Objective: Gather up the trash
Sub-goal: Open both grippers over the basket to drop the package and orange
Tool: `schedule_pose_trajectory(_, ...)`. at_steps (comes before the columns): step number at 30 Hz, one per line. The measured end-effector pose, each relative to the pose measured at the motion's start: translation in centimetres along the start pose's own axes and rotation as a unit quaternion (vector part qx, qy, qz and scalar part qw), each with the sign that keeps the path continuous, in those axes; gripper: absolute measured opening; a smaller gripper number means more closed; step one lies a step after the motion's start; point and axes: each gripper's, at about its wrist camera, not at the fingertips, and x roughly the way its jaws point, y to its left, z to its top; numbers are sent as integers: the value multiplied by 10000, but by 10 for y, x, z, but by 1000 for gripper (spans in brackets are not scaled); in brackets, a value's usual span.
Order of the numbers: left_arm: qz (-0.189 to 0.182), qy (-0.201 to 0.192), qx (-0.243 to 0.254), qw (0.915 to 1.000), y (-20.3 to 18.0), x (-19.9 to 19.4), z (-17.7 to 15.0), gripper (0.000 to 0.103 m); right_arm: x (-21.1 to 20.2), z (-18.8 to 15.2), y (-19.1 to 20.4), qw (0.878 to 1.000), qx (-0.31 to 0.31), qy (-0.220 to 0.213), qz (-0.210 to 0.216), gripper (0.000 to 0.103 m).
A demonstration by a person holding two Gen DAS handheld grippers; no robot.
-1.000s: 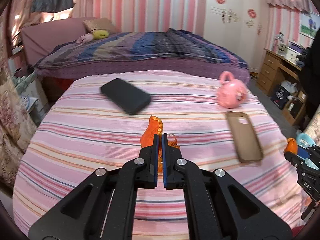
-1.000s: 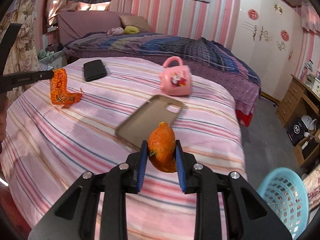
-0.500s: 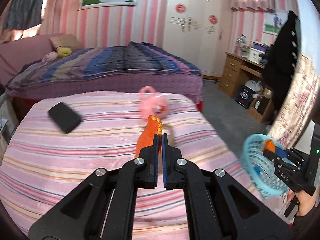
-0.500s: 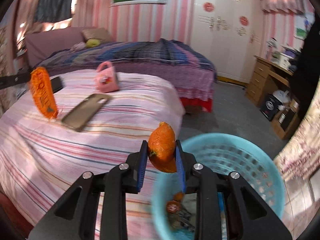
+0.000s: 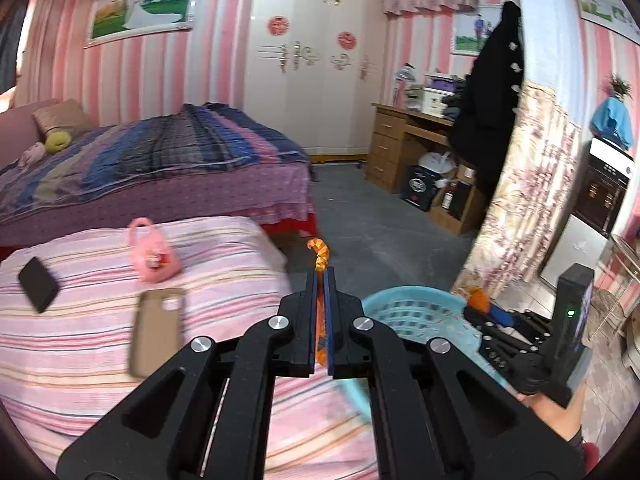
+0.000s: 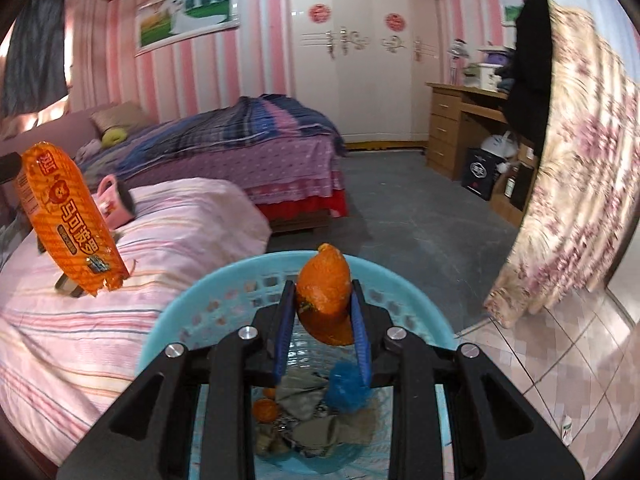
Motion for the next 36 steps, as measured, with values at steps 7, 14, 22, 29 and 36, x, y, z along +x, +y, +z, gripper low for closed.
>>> schedule_pose_trajectory(7, -218, 467, 200, 9985, -50, 54, -31, 2, 1, -8, -27, 9998, 119, 80, -137, 27)
schedule_pose_trajectory(14, 604, 867, 394, 9936, -43, 94, -69, 58, 7, -13, -34, 9996, 109, 203, -142, 27)
schedule_pose_trajectory(22, 1271, 622, 217, 9897, 2, 72, -72, 90, 11, -13, -15, 9996, -107, 257, -77, 28)
schedule_pose_trajectory(29, 1525, 276, 128, 9878, 33, 21, -67, 97, 11, -14, 4, 9997, -143, 213, -35, 76)
schedule_pose_trajectory(36, 1659, 167, -13, 9860, 62, -33, -80, 97, -2, -10, 34, 10000, -70, 9, 45, 95)
